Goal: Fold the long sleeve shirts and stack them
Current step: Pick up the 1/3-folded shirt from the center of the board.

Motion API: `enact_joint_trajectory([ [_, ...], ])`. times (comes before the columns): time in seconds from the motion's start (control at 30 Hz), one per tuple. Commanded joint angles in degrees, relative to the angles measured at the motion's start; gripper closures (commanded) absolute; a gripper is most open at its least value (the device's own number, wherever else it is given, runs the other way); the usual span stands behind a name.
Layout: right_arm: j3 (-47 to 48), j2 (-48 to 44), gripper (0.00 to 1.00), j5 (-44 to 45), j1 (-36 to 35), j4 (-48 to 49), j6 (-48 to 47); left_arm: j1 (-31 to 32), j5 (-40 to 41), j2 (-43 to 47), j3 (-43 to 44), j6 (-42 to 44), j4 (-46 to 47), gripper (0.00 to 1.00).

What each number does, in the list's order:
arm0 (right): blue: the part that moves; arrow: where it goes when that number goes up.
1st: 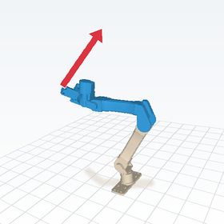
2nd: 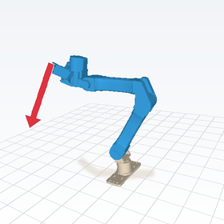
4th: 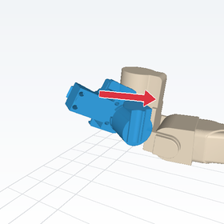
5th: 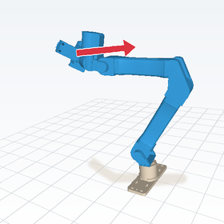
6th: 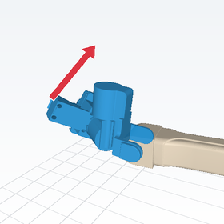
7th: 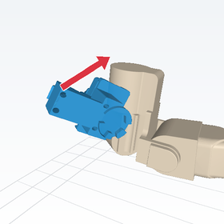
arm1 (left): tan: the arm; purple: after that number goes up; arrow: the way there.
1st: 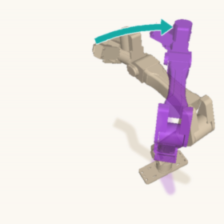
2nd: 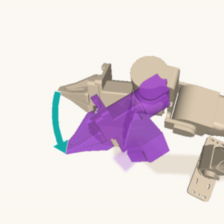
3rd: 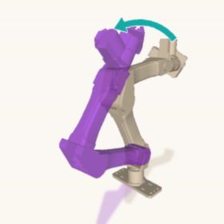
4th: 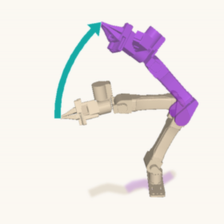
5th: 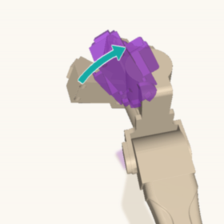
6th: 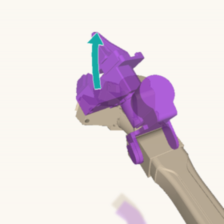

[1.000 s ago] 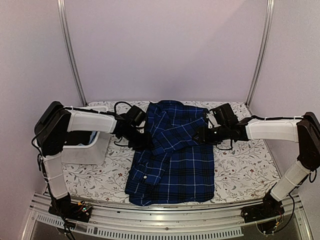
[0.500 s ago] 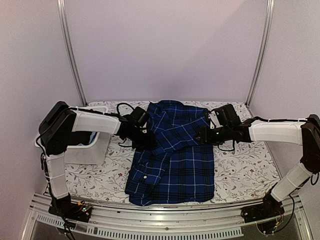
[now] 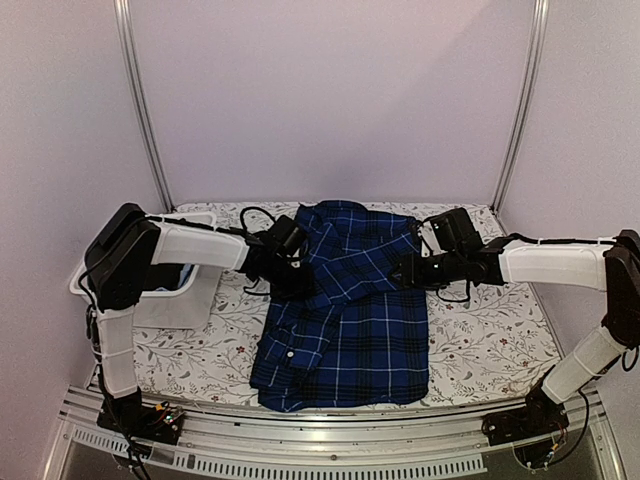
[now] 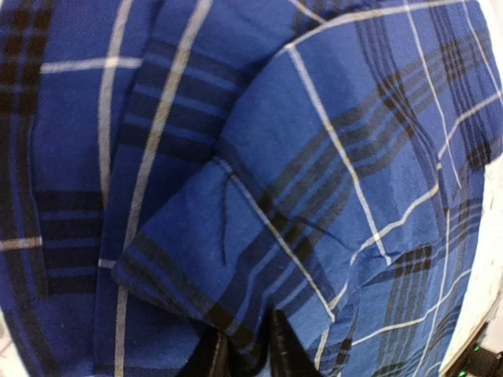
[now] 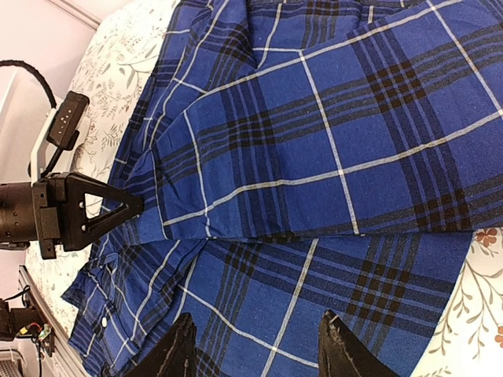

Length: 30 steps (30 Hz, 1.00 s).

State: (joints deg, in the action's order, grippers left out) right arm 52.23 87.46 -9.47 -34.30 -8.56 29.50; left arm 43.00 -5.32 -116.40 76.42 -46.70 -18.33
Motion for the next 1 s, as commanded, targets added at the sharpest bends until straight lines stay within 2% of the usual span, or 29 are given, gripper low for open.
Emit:
enact_joint_trajectory([
  [0.0,-0.2,-1.7,0.49,1.4,0.5,0.5,0.3,1.4,0.8,0.1,2.3,1.5,-0.3,0.89],
  [0.13,0.3,-1.4,0.49,1.8,1.0,0.9,0.7,2.4,-0.5,2.9,2.3,2.0,-1.2,1.0],
  [0.37,2.0,0.0,0.49,2.1,4.8,1.2,0.0,4.9,-2.7,8.8,1.1,2.6,-5.3,1.0],
  [0.5,2.5,1.0,0.49,0.8,8.0,2.1,-0.3,6.8,-2.3,12.5,-2.3,2.0,-7.1,1.0],
  [0.77,3.6,3.2,0.49,-0.7,11.7,2.7,-1.3,8.4,4.8,19.7,-9.2,0.1,-8.5,1.0],
  [0.87,3.8,4.3,0.49,-0.8,12.2,2.8,-1.6,7.4,6.6,19.0,-5.4,2.6,-10.3,1.0],
  [0.97,3.3,5.0,0.49,-1.1,12.7,2.9,-1.7,6.0,10.5,16.5,2.4,7.0,-14.3,1.0],
])
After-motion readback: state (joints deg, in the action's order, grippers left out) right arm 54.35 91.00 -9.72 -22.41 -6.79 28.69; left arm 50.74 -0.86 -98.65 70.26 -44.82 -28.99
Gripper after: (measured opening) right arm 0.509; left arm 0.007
